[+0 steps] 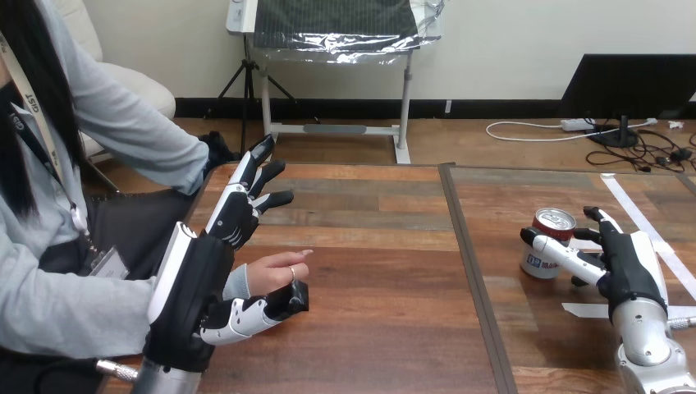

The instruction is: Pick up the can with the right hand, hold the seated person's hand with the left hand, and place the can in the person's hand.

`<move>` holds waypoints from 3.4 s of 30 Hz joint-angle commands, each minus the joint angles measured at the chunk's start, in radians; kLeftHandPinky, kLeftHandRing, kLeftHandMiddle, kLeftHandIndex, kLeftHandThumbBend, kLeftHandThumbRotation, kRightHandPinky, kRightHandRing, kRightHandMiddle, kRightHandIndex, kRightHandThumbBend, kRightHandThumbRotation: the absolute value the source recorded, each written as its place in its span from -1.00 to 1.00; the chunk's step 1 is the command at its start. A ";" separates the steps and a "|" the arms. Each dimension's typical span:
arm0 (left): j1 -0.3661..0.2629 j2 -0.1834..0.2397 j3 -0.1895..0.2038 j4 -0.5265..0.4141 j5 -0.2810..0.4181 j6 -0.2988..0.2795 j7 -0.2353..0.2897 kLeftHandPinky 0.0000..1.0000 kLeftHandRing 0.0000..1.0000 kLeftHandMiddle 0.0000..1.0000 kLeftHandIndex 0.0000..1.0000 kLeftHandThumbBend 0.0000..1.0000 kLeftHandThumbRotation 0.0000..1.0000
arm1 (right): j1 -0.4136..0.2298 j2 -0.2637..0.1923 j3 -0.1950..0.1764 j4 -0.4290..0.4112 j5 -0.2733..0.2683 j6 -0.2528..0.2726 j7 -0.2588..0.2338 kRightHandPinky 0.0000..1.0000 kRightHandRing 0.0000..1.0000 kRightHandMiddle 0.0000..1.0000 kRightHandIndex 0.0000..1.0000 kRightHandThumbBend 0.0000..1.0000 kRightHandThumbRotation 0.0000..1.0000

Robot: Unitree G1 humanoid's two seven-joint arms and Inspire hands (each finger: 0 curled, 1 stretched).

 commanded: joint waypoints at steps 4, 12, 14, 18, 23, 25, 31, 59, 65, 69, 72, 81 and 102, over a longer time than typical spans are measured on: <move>-0.041 0.014 0.009 -0.033 -0.013 -0.001 -0.007 0.63 0.88 0.96 0.93 1.00 0.40 | -0.076 0.015 0.009 -0.016 -0.004 -0.003 -0.015 0.32 0.59 0.80 0.90 1.00 0.11; -0.048 0.016 0.007 -0.027 -0.025 -0.001 -0.016 0.64 0.88 0.97 0.92 1.00 0.38 | -0.080 0.016 0.015 -0.017 -0.008 0.001 -0.016 0.47 0.71 0.81 0.92 1.00 0.12; -0.049 0.015 0.008 -0.025 -0.025 -0.001 -0.017 0.64 0.88 0.96 0.92 1.00 0.37 | -0.081 0.016 0.017 -0.018 -0.009 -0.002 -0.017 0.52 0.76 0.81 0.92 1.00 0.13; -0.050 0.013 0.013 -0.026 -0.020 0.001 -0.016 0.64 0.87 0.96 0.92 1.00 0.37 | -0.081 0.016 0.017 -0.019 -0.008 -0.007 -0.012 0.59 0.81 0.83 0.93 1.00 0.12; -0.053 0.014 0.009 -0.025 -0.030 0.003 -0.023 0.63 0.87 0.96 0.91 1.00 0.36 | -0.082 0.015 0.018 -0.019 -0.008 -0.008 -0.007 0.72 0.89 0.89 0.96 1.00 0.12; -0.057 0.015 0.013 -0.018 -0.019 -0.005 -0.020 0.64 0.88 0.96 0.92 1.00 0.37 | -0.085 0.014 0.020 -0.018 -0.011 -0.002 -0.008 0.75 0.91 0.91 0.97 1.00 0.12; -0.062 0.016 0.014 -0.012 -0.020 -0.013 -0.022 0.63 0.88 0.97 0.92 1.00 0.38 | -0.089 0.015 0.016 -0.016 -0.009 0.006 -0.002 0.82 0.97 0.98 0.99 1.00 0.14; -0.070 0.026 0.019 -0.003 -0.054 -0.014 -0.056 0.66 0.89 0.98 0.91 1.00 0.32 | -0.099 0.016 0.035 -0.016 -0.036 0.002 -0.031 0.99 1.00 1.00 1.00 1.00 0.23; -0.069 0.027 0.019 -0.006 -0.059 -0.006 -0.061 0.65 0.89 0.97 0.91 1.00 0.33 | -0.100 0.017 0.037 -0.016 -0.036 -0.003 -0.035 1.00 1.00 1.00 1.00 1.00 0.24; -0.070 0.026 0.019 -0.003 -0.066 -0.008 -0.066 0.65 0.88 0.97 0.91 1.00 0.32 | -0.101 0.018 0.034 -0.016 -0.032 -0.008 -0.028 1.00 1.00 1.00 1.00 1.00 0.25; -0.071 0.025 0.018 -0.002 -0.072 -0.007 -0.070 0.65 0.88 0.96 0.91 1.00 0.31 | -0.104 0.017 0.037 -0.016 -0.036 -0.006 -0.035 1.00 1.00 1.00 1.00 1.00 0.25; -0.071 0.026 0.018 -0.003 -0.088 -0.003 -0.088 0.67 0.89 0.97 0.92 1.00 0.30 | -0.111 0.016 0.033 -0.015 -0.030 -0.001 -0.026 1.00 1.00 1.00 1.00 1.00 0.23; -0.074 0.020 0.029 0.005 -0.079 -0.022 -0.093 0.64 0.88 0.96 0.91 1.00 0.30 | -0.132 0.014 0.022 -0.013 -0.017 0.008 -0.006 1.00 1.00 1.00 1.00 1.00 0.07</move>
